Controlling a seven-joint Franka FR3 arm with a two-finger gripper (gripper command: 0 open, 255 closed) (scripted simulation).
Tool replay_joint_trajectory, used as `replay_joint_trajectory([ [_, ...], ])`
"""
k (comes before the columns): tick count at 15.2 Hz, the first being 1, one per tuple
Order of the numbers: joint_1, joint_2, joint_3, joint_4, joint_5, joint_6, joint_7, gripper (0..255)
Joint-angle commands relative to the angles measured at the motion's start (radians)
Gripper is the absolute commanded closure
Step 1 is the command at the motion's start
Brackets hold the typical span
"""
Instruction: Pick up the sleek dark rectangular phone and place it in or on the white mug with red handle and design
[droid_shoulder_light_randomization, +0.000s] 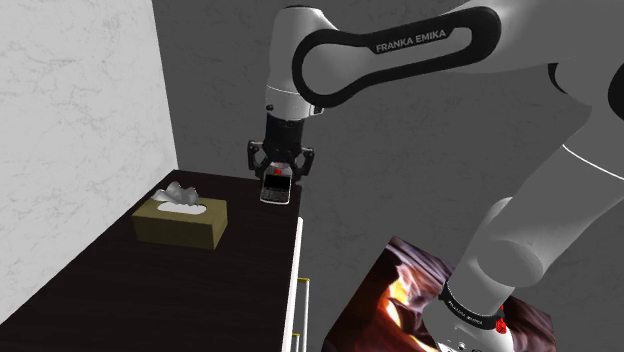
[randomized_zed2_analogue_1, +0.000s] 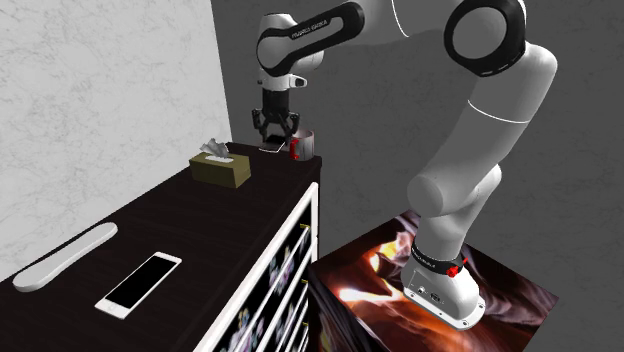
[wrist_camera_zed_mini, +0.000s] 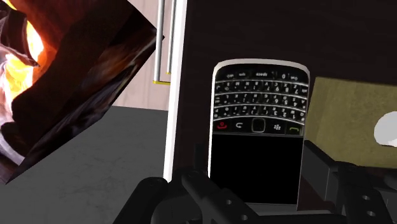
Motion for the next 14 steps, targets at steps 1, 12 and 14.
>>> replay_joint_trajectory([
  [1, 0.0, -0.005, -0.001, 0.017, 0.001, -0.022, 0.001, 255],
  [12, -0.107, 0.191, -0.112, 0.223, -0.087, -0.061, -0.177, 255],
  [14, -0.124, 0.236, -0.129, 0.276, -0.102, -0.074, -0.205, 255],
])
